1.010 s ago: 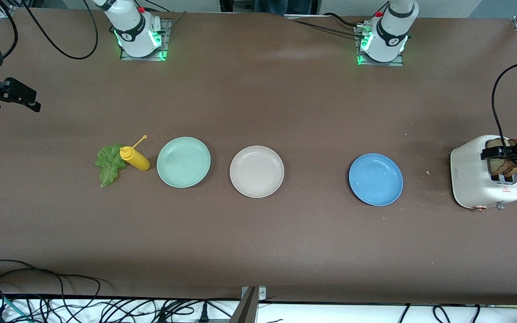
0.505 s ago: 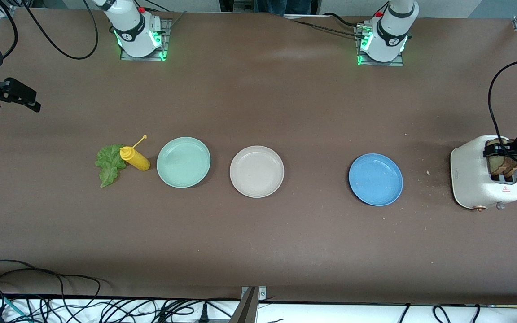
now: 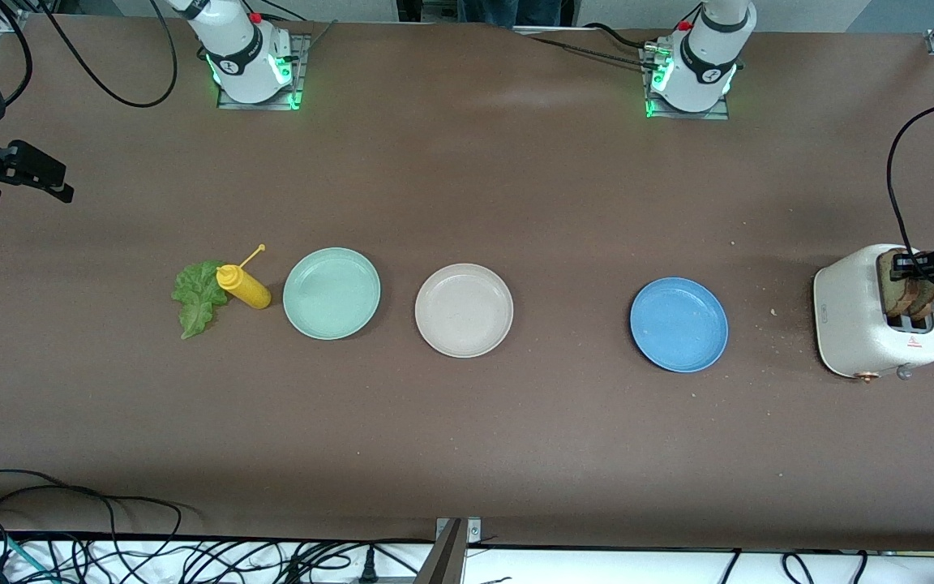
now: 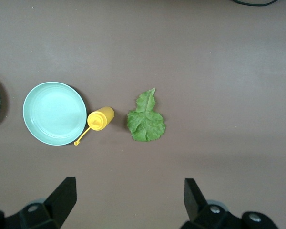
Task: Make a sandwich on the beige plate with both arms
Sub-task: 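Grasp one bread slice with the left gripper and lift it out, then carry the bread slice with the left gripper onto the beige plate, then open the left gripper and draw it back toward its base, then reach the right gripper to the lettuce leaf and grasp it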
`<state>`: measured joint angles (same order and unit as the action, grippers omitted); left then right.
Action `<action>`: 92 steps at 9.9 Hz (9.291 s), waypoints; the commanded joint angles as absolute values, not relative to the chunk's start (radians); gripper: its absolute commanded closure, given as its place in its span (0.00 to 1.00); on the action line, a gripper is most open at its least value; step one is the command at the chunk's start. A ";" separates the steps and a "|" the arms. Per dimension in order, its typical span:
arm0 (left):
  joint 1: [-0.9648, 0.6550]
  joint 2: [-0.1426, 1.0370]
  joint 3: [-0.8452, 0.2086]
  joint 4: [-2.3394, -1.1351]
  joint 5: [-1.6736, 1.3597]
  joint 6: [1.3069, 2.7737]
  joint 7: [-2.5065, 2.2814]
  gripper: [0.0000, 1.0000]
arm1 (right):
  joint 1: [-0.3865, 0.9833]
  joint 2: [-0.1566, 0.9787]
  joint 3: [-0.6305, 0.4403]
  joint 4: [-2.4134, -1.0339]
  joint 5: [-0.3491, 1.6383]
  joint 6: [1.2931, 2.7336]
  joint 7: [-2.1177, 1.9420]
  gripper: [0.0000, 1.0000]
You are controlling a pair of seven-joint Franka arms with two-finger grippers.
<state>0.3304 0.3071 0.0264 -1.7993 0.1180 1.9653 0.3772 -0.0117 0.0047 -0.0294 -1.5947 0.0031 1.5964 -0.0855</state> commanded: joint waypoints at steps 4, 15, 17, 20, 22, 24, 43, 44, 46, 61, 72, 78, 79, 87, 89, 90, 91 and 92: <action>0.304 0.282 0.011 -1.585 0.133 1.758 0.391 1.00 | -0.017 -0.003 -0.026 -1.588 0.011 1.592 -0.091 0.00; 0.042 0.448 -0.072 -1.497 -0.562 1.601 0.345 1.00 | -0.017 -0.002 -0.028 -1.588 0.011 1.592 -0.091 0.00; -0.062 0.494 -0.072 -1.496 -0.713 1.632 0.322 1.00 | -0.017 -0.002 -0.026 -1.588 0.009 1.592 -0.091 0.00; -0.187 0.531 -0.072 -1.499 -0.848 1.790 0.285 1.00 | -0.017 -0.002 -0.026 -1.586 0.009 1.592 -0.091 0.00; -0.259 0.548 -0.072 -1.505 -0.883 1.860 0.223 1.00 | -0.017 -0.002 -0.026 -1.588 0.012 1.594 -0.091 0.00; -0.325 0.592 -0.072 -1.502 -0.942 1.928 0.155 1.00 | -0.017 -0.002 -0.026 -1.588 0.011 1.600 -0.091 0.00; -0.508 0.773 -0.060 -1.519 -1.017 2.261 0.106 0.00 | -0.017 -0.002 -0.025 -1.588 0.012 1.598 -0.094 0.00; -0.502 0.770 -0.058 -1.520 -0.978 2.261 0.103 0.00 | -0.017 -0.002 -0.026 -1.586 0.011 1.598 -0.094 0.00; -0.482 0.764 -0.052 -1.520 -0.910 2.257 0.098 0.00 | -0.017 -0.002 -0.026 -1.588 0.012 1.594 -0.094 0.00; -0.219 0.514 0.083 -1.500 -0.004 1.764 0.025 0.00 | -0.017 -0.002 -0.026 -1.588 0.014 1.597 -0.094 0.00; -0.152 0.339 0.115 -1.275 0.071 1.350 0.032 0.00 | -0.017 -0.002 -0.026 -1.588 0.014 1.597 -0.094 0.00; -0.114 0.055 0.092 -1.460 0.028 1.339 0.032 0.00 | -0.017 -0.002 -0.028 -1.588 0.015 1.597 -0.094 0.00; -0.112 0.052 0.092 -1.451 0.012 1.319 0.032 0.00 | -0.017 0.002 -0.028 -1.588 0.014 1.598 -0.094 0.00; -0.100 0.058 0.095 -1.502 0.014 1.404 0.040 0.00 | -0.034 0.234 -0.040 -1.710 -0.038 1.800 -0.089 0.00; -0.091 0.060 0.101 -1.500 0.009 1.405 0.041 0.00 | -0.035 0.317 -0.041 -1.765 -0.040 1.946 -0.087 0.00; -0.092 0.060 0.101 -1.499 0.009 1.405 0.040 0.00 | -0.035 0.378 -0.044 -1.773 -0.038 2.012 -0.086 0.00; -0.092 0.060 0.101 -1.500 0.008 1.405 0.040 0.00 | -0.035 0.443 -0.044 -1.775 -0.038 2.072 -0.086 0.00; -0.092 0.060 0.100 -1.502 0.009 1.404 0.040 0.00 | -0.035 0.484 -0.044 -1.775 -0.034 2.106 -0.084 0.00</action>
